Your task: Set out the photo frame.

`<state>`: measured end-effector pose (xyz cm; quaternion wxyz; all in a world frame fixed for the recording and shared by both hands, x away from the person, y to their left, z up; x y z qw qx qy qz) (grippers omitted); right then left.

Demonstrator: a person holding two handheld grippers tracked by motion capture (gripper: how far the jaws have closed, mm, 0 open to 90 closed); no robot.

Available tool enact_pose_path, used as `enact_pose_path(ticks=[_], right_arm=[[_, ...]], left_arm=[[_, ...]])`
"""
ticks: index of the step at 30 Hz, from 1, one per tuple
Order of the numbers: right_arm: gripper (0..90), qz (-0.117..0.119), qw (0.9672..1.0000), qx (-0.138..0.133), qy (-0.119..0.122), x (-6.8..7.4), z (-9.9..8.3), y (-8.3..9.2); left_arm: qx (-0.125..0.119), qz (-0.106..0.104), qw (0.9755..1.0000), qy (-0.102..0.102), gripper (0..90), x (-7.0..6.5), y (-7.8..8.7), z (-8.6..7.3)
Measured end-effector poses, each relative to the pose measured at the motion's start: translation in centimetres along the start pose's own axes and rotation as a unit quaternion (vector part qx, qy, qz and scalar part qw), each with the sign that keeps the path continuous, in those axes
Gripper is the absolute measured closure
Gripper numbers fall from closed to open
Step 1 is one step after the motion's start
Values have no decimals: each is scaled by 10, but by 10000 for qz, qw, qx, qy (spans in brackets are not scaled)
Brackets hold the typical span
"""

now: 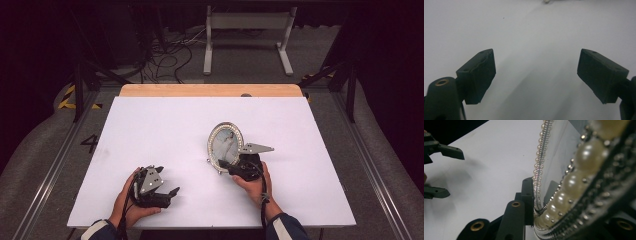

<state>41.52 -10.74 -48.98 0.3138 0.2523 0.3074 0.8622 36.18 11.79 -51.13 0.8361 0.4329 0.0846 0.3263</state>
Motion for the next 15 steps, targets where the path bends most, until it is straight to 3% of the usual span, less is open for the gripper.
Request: enact_pose_path(ticks=[8, 13, 15], right_arm=[[786, 212, 9995, 198, 121, -1, -3, 4], [786, 314, 9988, 293, 243, -2, -4, 6], [787, 329, 9988, 283, 238, -2, -4, 6]], left_arm=[[-79, -440, 9988, -193, 139, -4, -7, 10], [6, -516, 9980, -379, 130, -7, -9, 14], [-3, -535, 9979, -361, 128, -6, -10, 16]])
Point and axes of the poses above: each handheld gripper's, and its own axes: y roughly backward along the jaws, z roughly out of its top, x roughly to its left, the point moved 8 cm from there along -y, roughly forward along the jaws, and after that the axes turned 13 degrees about x, right-handed, at the moved point
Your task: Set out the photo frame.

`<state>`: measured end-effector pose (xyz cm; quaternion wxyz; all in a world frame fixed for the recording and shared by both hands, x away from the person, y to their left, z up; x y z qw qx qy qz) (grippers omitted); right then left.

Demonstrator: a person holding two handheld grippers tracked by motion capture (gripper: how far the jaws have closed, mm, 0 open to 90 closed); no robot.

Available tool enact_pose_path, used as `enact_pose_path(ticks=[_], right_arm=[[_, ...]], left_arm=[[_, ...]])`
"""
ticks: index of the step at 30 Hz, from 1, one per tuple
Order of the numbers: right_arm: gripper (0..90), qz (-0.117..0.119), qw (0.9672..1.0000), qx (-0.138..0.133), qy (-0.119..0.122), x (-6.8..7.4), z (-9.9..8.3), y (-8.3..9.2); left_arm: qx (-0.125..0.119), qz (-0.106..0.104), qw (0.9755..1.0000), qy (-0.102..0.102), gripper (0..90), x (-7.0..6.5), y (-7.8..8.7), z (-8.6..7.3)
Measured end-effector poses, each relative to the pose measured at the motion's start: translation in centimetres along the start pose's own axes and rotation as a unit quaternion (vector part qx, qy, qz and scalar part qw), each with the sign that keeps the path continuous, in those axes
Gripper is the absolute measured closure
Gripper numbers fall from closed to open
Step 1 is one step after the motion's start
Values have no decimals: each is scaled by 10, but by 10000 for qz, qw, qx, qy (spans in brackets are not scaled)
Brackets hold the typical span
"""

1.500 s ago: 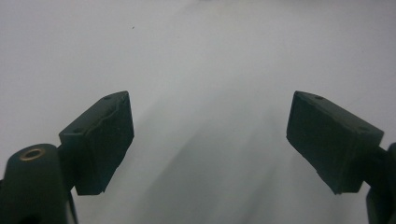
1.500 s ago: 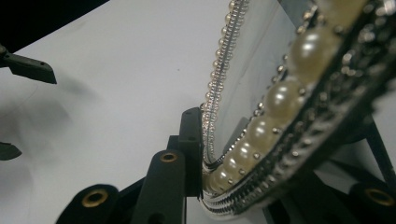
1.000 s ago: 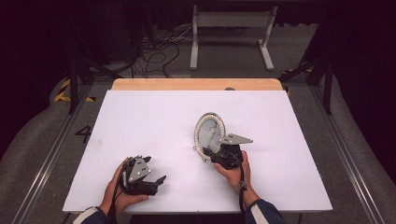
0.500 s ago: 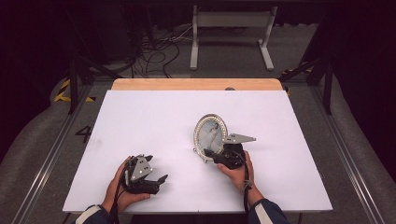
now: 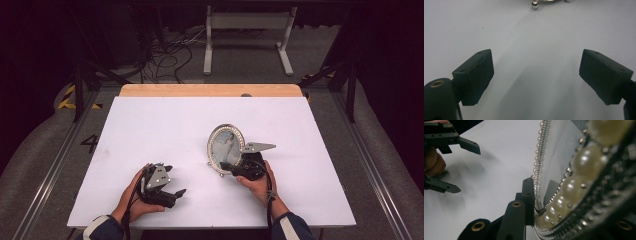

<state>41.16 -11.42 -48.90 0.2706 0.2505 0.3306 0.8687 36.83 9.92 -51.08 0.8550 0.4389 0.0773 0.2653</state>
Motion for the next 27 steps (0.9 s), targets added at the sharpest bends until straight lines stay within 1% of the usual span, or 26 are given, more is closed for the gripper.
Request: enact_pose_path(ticks=[5, 7, 8, 9, 10, 11, 12, 13, 14, 15, 16, 17, 18, 20, 21, 22, 23, 25, 26, 27], right_arm=[[785, 66, 10000, -8, 28, 0, 0, 0], [782, 55, 10000, -10, 36, 0, 0, 0], [766, 10, 10000, -15, 26, 0, -1, 0], [729, -51, 10000, 19, 42, 0, -1, 0], [662, -258, 9996, 65, 46, 0, -2, 0], [664, -288, 9996, 58, 42, 1, -2, 1], [664, -288, 9996, 58, 42, 1, -2, 1], [645, -393, 9992, -51, 7, 1, -3, 5], [639, -459, 9989, -102, -42, 1, -4, 7], [623, -522, 9986, -114, -34, 2, -6, 8], [623, -522, 9986, -114, -34, 2, -6, 8], [607, -605, 9981, -111, -9, 3, -8, 9], [602, -771, 9969, -124, 69, 5, -12, 12], [586, -850, 9961, -220, 87, 9, -15, 18], [586, -850, 9961, -220, 87, 9, -15, 18], [585, -975, 9947, -326, 87, 11, -18, 25], [585, -975, 9947, -326, 87, 11, -18, 25], [586, -1119, 9929, -391, 100, 12, -20, 31], [586, -1134, 9925, -450, 92, 12, -21, 33], [590, -1162, 9920, -497, 68, 13, -22, 36]], left_arm=[[19, 21, 10000, 51, 125, 8, -7, 9], [-50, -9, 10000, 83, 125, 10, -8, 16], [-88, -35, 9999, 109, 126, 11, -9, 21], [-136, -50, 9998, 122, 126, 12, -11, 26], [-162, -79, 9997, 141, 127, 13, -13, 31], [-182, -103, 9998, 74, 127, 13, -18, 40], [-182, -103, 9998, 74, 127, 13, -18, 40], [-185, -135, 9997, 47, 125, 13, -20, 44], [-188, -176, 9997, 5, 125, 12, -22, 48], [-202, -225, 9995, -30, 125, 13, -26, 54], [-202, -225, 9995, -30, 125, 13, -26, 54], [-252, -297, 9992, -21, 125, 14, -29, 61], [-276, -334, 9991, -18, 125, 15, -30, 65], [-367, -390, 9986, 33, 125, 19, -32, 72], [-367, -390, 9986, 33, 126, 19, -32, 72], [-518, -545, 9970, 157, 128, 21, -33, 80], [-518, -545, 9970, 157, 128, 21, -33, 80], [-574, -612, 9963, 189, 129, 24, -34, 85], [-601, -673, 9958, 161, 136, 25, -35, 88], [-637, -684, 9955, 134, 151, 25, -36, 91]])
Point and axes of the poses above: each handheld gripper's, and its own axes: y roughly backward along the jaws, z roughly out of its top, x roughly to its left, the point moved 8 cm from there along -y, roughly forward along the jaws, and after that the axes turned 13 degrees about x, right-handed, at the moved point
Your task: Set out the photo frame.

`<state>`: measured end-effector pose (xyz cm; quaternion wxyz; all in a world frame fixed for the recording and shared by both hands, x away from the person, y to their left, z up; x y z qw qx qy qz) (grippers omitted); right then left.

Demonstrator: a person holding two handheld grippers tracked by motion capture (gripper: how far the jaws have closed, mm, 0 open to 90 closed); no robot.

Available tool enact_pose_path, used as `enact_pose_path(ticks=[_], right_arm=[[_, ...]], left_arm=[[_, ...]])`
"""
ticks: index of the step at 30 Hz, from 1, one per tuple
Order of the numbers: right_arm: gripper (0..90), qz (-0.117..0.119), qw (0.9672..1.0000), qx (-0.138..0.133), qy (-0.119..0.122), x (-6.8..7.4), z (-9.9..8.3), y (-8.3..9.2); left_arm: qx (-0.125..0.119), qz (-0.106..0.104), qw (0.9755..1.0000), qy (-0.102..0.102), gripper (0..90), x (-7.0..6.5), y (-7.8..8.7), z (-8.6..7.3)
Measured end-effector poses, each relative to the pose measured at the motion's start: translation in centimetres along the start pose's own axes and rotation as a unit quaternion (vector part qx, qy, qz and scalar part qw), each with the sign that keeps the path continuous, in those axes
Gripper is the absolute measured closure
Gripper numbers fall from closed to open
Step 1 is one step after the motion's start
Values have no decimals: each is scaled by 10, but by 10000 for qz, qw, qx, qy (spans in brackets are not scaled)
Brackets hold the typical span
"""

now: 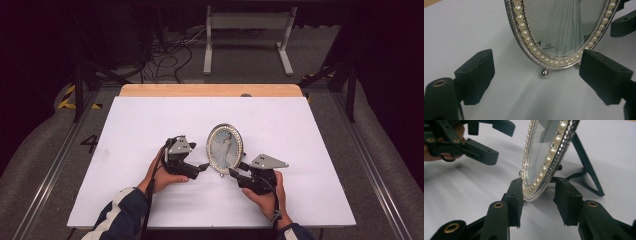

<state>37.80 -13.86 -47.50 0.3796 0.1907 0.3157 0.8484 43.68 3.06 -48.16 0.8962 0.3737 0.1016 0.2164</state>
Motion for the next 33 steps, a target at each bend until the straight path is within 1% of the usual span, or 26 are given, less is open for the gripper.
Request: enact_pose_path(ticks=[1, 3, 6, 7, 8, 9, 10, 11, 12, 13, 14, 15, 17, 18, 19, 20, 22, 23, 24, 25, 26, 27, 30, 31, 33], right_arm=[[603, -78, 10000, -11, -27, 0, -1, 2], [623, -83, 9999, -82, -19, 1, -2, 7], [644, -162, 9997, -181, -72, 1, -3, 13], [650, -190, 9996, -204, -57, 1, -3, 14], [655, -201, 9995, -256, -53, 2, -3, 16], [665, -229, 9990, -376, -81, 3, -1, 20], [665, -229, 9990, -376, -81, 3, -1, 20], [665, -292, 9983, -489, -86, 3, 2, 23], [665, -292, 9983, -489, -86, 3, 2, 23], [668, -337, 9979, -554, -69, 2, 3, 24], [670, -369, 9975, -594, -89, 3, 4, 25], [684, -380, 9968, -688, -132, 2, 6, 26], [690, -406, 9964, -726, -140, 1, 8, 27], [698, -420, 9959, -771, -194, 1, 9, 27], [709, -362, 9957, -814, -245, 1, 11, 26], [715, -332, 9957, -822, -261, 1, 12, 25], [755, -270, 9955, -851, -324, 0, 13, 22], [755, -270, 9955, -851, -324, 0, 13, 22], [780, -275, 9955, -821, -373, -2, 12, 21], [785, -196, 9954, -838, -425, -3, 12, 21], [785, -196, 9954, -838, -425, -3, 12, 21], [786, -250, 9956, -814, -397, -3, 13, 21], [796, -258, 9955, -808, -418, -4, 13, 21], [794, -275, 9957, -787, -406, -5, 13, 21], [793, -255, 9957, -770, -440, -7, 13, 21]], left_arm=[[-10, -9, 10000, 8, 158, 1, -2, 2], [-74, -82, 9999, 34, 164, 2, -4, 7], [-158, -184, 9997, 82, 172, 5, -9, 14], [-198, -207, 9995, 93, 183, 4, -10, 17], [-183, -243, 9995, 91, 197, 4, -12, 18], [-170, -258, 9995, 79, 206, 4, -14, 19], [-178, -319, 9993, 90, 206, 3, -15, 20], [-162, -363, 9992, 48, 224, 1, -17, 22], [-162, -363, 9992, 48, 233, 1, -17, 22], [-129, -392, 9991, 50, 233, 0, -19, 22], [-47, -321, 9995, -4, 244, -1, -20, 22], [78, -211, 9996, -159, 261, -3, -22, 22], [93, -194, 9996, -183, 249, -5, -23, 22], [86, -195, 9996, -189, 249, -4, -23, 23], [46, -239, 9996, -143, 260, -5, -22, 23], [57, -242, 9996, -124, 270, -4, -22, 23], [126, -227, 9996, -140, 272, -3, -24, 22], [126, -227, 9996, -140, 282, -3, -24, 22], [153, -204, 9995, -160, 282, -2, -24, 21], [169, -179, 9997, -83, 314, -1, -24, 21], [169, -179, 9997, -83, 314, -1, -24, 21], [182, -188, 9996, -61, 315, -2, -23, 21], [225, -165, 9996, -51, 328, -2, -22, 20], [224, -188, 9996, -3, 329, -3, -21, 19], [273, -150, 9995, 23, 324, -5, -20, 18]])
Point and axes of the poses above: each handheld gripper's, and its own axes: y roughly backward along the jaws, z roughly out of its top, x roughly to its left, the point moved 8 cm from there along -y, roughly forward along the jaws, and after that the axes turned 13 degrees about x, right-handed, at the moved point
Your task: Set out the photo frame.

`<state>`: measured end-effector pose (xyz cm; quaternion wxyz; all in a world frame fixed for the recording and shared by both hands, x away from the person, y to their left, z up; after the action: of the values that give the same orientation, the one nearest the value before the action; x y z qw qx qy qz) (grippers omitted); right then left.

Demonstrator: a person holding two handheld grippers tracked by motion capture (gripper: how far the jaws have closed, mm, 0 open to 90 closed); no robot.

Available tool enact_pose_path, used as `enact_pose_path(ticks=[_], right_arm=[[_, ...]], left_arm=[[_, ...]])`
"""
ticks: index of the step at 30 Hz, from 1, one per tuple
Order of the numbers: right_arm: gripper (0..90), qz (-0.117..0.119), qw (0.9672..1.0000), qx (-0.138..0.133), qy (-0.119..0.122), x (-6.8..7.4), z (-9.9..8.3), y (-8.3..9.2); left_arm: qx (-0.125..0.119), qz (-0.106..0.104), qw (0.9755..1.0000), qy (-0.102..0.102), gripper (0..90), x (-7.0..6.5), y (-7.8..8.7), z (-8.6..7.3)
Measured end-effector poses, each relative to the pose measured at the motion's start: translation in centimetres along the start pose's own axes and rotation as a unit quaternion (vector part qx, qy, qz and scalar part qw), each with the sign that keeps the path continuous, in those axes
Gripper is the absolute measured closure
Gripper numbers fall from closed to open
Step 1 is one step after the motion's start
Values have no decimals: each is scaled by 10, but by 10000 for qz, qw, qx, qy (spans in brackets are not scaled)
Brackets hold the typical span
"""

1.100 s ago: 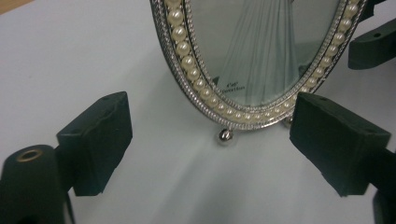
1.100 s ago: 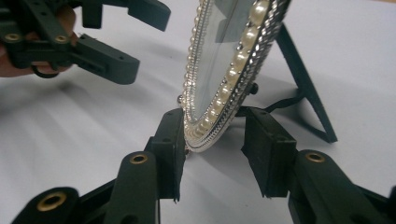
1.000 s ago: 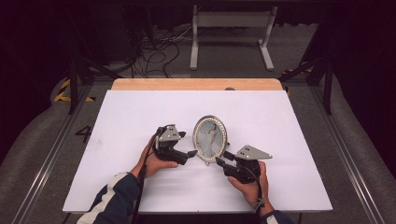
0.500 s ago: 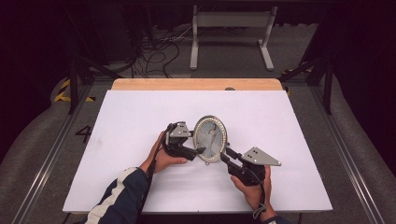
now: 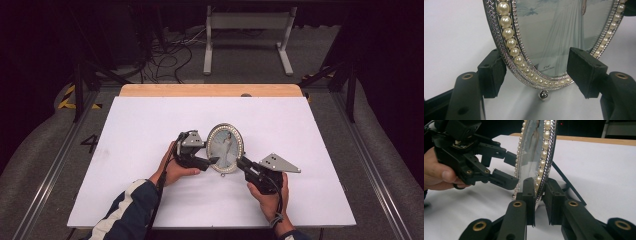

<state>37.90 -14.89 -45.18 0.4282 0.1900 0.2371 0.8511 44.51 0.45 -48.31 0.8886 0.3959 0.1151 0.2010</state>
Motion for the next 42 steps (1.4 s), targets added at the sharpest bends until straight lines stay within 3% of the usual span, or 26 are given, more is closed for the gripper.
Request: enact_pose_path(ticks=[13, 16, 18, 21, 25, 28, 33, 42], right_arm=[[781, -16, 9999, 45, -94, -10, 3, -3], [767, -70, 9999, 68, -29, -10, 2, -3], [741, -141, 9999, 86, 46, -9, 2, -2], [736, -140, 9999, 71, 17, -10, 2, -1], [765, -132, 9999, 84, 68, -8, 2, -2], [765, -151, 9998, 75, 110, -7, 2, -4], [761, -125, 9998, 85, 87, -8, 2, -5], [742, -201, 9997, 138, 1, -11, 2, -10]], left_arm=[[118, 64, 9999, -102, 314, -8, 5, -6], [-38, 29, 9999, -97, 305, -6, 6, -3], [-207, 145, 9997, -16, 295, -3, 9, 1], [-395, 128, 9991, 102, 286, 1, 14, 7], [-477, 39, 9988, 114, 362, 3, 19, 11], [-345, 249, 9991, 18, 418, 3, 18, 10], [-394, 192, 9990, 95, 519, 6, 21, 8], [-336, 224, 9992, -21, 532, -1, 26, 7]])
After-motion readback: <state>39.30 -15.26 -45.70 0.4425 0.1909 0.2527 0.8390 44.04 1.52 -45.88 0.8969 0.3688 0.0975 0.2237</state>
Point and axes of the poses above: each handheld gripper's, and its own axes: y roughly backward along the jaws, z roughly out of its top, x roughly to its left, the point moved 8 cm from there along -y, roughly forward along the jaws, and after that the axes turned 13 degrees about x, right-handed, at the moved point
